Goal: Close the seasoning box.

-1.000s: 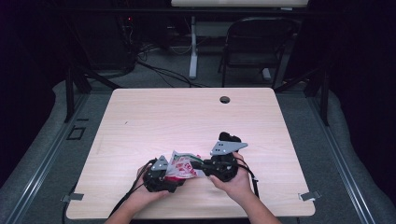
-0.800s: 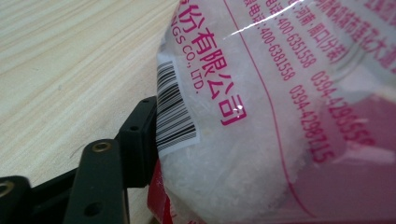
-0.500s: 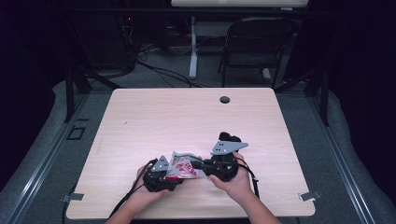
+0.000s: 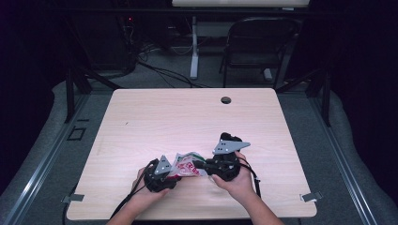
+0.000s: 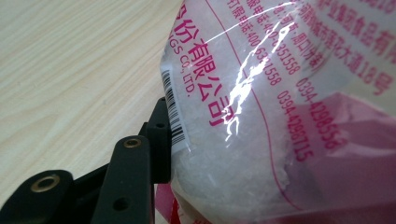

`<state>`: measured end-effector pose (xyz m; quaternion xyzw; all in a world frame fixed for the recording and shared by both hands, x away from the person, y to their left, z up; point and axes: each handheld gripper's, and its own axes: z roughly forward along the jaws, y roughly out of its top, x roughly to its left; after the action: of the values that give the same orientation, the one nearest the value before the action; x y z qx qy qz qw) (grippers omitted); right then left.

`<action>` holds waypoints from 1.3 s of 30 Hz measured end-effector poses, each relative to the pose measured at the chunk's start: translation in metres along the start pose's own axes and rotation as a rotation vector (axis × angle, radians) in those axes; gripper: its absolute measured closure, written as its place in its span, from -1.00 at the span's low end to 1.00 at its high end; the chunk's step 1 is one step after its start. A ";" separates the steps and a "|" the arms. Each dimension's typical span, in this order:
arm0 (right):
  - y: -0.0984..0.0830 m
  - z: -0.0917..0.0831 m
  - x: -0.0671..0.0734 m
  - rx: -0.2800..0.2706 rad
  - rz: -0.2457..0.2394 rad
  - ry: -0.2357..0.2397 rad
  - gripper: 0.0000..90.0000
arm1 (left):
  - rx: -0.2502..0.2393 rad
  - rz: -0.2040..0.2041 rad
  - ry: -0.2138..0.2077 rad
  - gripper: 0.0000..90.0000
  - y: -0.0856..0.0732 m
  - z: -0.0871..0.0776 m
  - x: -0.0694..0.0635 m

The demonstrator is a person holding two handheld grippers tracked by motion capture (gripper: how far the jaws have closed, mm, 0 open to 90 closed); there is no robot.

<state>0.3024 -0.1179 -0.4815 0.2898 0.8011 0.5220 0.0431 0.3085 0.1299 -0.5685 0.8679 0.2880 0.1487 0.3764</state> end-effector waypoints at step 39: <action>0.013 -0.025 -0.022 0.008 0.060 -0.054 0.94 | -0.002 0.244 0.333 0.35 0.051 -0.003 0.000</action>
<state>0.3171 -0.1454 -0.4645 0.3279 0.7926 0.5119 0.0475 0.3268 0.1032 -0.5291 0.8595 0.2389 0.3348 0.3035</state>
